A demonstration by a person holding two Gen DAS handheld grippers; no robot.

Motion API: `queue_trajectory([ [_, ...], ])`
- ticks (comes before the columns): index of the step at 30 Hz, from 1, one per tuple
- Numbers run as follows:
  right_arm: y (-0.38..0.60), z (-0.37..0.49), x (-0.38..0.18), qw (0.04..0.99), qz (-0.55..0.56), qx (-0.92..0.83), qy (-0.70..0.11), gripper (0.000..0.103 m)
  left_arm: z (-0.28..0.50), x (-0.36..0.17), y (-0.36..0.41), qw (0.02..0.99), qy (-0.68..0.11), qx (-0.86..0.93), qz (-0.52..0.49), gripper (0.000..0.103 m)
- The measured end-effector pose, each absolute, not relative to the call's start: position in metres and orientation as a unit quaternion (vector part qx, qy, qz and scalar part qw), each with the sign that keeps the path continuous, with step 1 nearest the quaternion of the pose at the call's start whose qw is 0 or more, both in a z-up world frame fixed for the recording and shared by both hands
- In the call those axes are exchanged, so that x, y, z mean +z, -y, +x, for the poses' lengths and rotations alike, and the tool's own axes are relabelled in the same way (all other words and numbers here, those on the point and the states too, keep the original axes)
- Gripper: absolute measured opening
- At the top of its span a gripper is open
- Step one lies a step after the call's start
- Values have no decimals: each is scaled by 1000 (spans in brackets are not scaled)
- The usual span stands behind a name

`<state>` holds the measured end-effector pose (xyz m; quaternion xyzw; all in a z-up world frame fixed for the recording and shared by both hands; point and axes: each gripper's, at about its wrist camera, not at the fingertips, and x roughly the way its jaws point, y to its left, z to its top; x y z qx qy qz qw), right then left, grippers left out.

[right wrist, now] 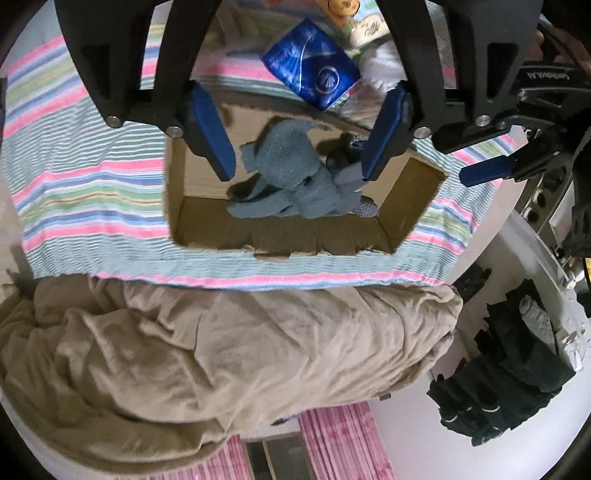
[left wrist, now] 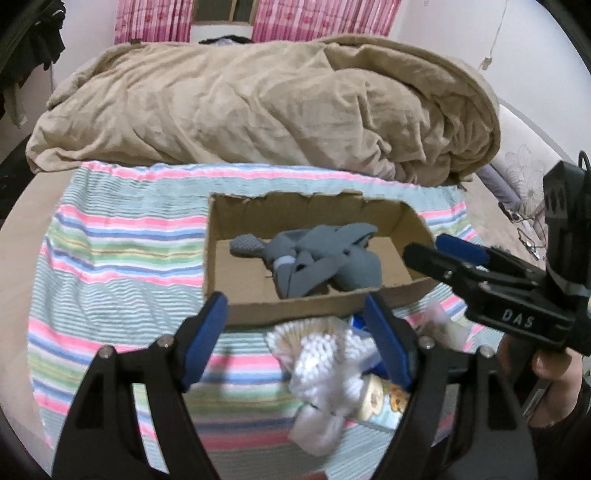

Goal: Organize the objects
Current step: 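Lift the grey gloves with the left gripper and drop them into the box, then grasp the white socks with the left gripper while the right grasps the snack bag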

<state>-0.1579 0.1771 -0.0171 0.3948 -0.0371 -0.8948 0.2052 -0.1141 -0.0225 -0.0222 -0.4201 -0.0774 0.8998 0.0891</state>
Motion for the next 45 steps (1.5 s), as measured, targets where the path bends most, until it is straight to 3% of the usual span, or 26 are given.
queue_trajectory([
  [10,-193,-119,11,207,365,-907,21,85,-71,-5,25,91,102,908,-395,91],
  [21,-220,-90,-1,191,372,-908,7,86,-52,-33,9,104,99,896,-420,91],
  [36,-245,-84,-66,167,431,-887,-7,86,-51,-82,-8,100,72,882,-455,91],
  [42,-241,-87,-86,166,446,-879,-30,86,-55,-95,-11,104,64,876,-466,84],
  [45,-238,-89,-92,166,448,-878,-39,86,-59,-102,-11,106,62,872,-474,69],
])
